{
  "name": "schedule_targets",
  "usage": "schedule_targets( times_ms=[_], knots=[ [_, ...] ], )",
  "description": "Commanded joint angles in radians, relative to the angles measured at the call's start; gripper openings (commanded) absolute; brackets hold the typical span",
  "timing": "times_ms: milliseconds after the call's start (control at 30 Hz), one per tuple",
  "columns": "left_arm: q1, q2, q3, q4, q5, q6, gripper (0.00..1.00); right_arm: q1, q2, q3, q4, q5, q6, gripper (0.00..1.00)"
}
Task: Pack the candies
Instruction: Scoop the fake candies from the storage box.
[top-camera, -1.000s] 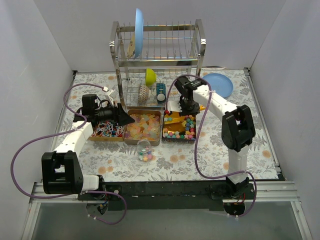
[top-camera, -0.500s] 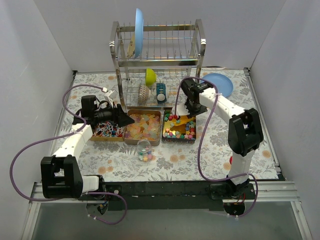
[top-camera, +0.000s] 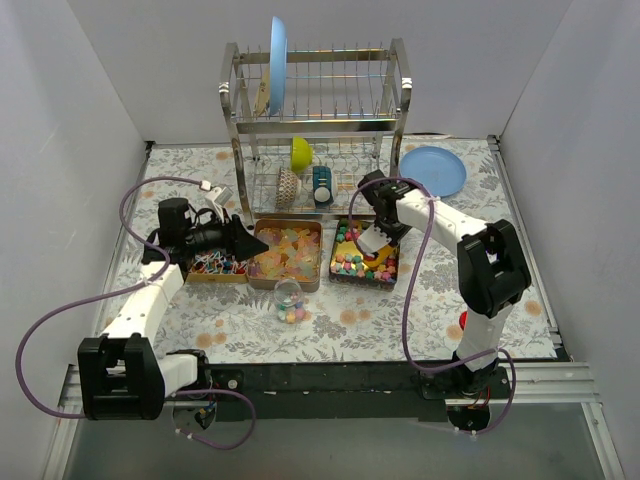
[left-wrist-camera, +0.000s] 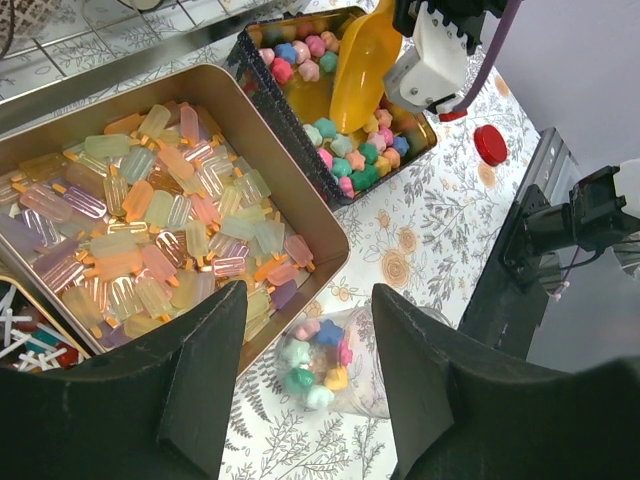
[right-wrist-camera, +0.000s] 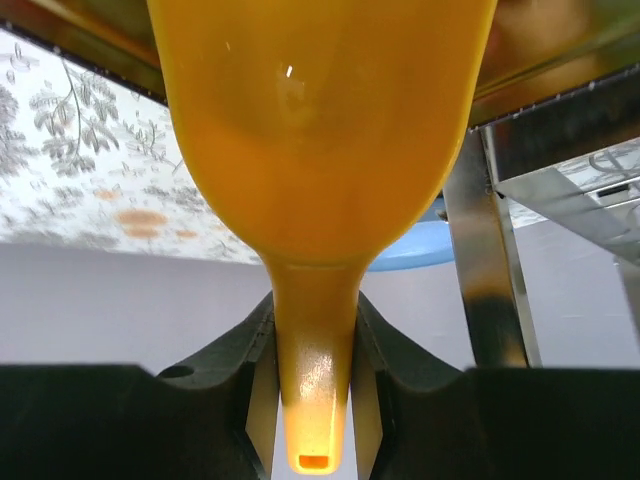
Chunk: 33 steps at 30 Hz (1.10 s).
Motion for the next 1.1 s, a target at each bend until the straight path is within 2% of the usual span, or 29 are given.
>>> schedule_targets(
  times_ms=[0, 100, 200, 467, 633, 833, 1067],
  knots=[
    [0.002, -0.05, -0.029, 0.022, 0.007, -0.003, 0.53, 0.017, -0.053, -0.032, -0.019, 0.128, -0.196, 0.01],
    [0.002, -0.066, -0.05, 0.036, 0.008, -0.009, 0.53, 0.043, -0.034, -0.015, -0.04, 0.141, -0.17, 0.01],
    [0.002, -0.079, -0.069, 0.039, 0.011, -0.014, 0.53, 0.083, 0.012, 0.024, -0.1, 0.132, -0.077, 0.01],
    [0.002, -0.1, -0.081, 0.036, 0.017, -0.023, 0.53, 0.168, 0.193, 0.253, -0.307, 0.103, 0.329, 0.01],
    [0.002, -0.091, -0.087, 0.046, 0.022, -0.027, 0.53, 0.194, 0.193, 0.236, -0.307, 0.063, 0.396, 0.01],
    [0.002, -0.062, -0.076, 0.079, 0.025, -0.057, 0.53, 0.207, 0.136, 0.141, -0.284, -0.085, 0.446, 0.01],
    [0.002, -0.025, -0.037, 0.046, 0.033, -0.046, 0.53, 0.165, 0.159, 0.147, -0.272, -0.373, 0.563, 0.01]
  ],
)
